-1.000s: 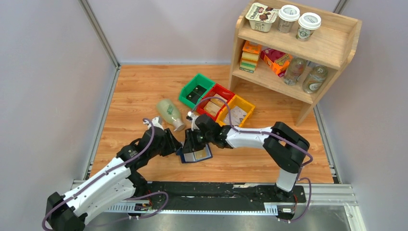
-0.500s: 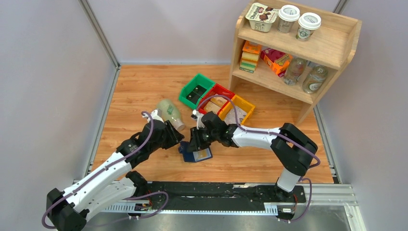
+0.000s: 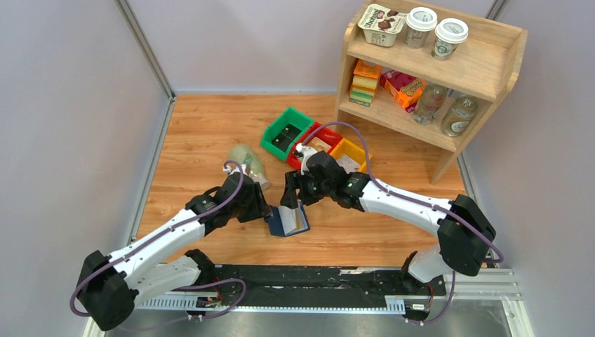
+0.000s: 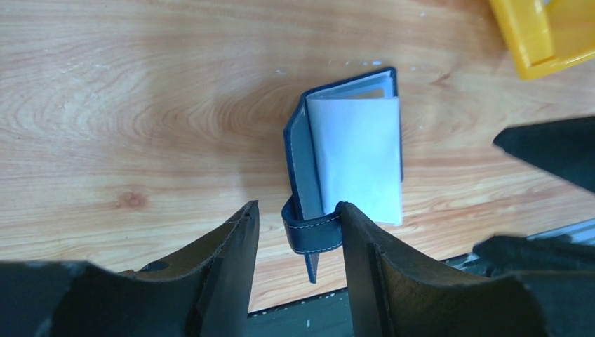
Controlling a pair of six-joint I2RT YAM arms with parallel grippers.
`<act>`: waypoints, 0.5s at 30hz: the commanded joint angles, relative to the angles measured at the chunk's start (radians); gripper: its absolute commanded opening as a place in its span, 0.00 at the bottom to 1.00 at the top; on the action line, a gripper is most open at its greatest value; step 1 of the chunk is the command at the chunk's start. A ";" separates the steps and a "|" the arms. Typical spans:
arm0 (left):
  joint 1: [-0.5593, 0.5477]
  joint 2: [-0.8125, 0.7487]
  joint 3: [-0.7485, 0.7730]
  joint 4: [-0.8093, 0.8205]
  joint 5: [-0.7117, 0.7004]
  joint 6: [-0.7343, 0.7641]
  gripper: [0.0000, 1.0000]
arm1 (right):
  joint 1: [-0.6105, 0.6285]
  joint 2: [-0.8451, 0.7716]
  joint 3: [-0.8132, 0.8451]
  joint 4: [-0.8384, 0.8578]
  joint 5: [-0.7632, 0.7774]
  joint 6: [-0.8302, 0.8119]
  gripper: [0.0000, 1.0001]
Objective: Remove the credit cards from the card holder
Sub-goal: Open the card holder at the center of the board.
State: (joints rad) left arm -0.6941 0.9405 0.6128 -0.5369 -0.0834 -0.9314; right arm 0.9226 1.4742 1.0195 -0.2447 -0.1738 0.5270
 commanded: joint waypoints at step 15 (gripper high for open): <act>0.001 0.122 -0.073 0.063 0.053 0.082 0.09 | -0.021 0.164 -0.038 0.071 -0.122 0.088 0.64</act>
State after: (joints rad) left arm -0.6941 1.0451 0.5632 -0.5274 -0.0490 -0.8639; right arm 0.8989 1.6382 0.9806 -0.2592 -0.2218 0.5957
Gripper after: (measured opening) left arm 0.109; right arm 0.663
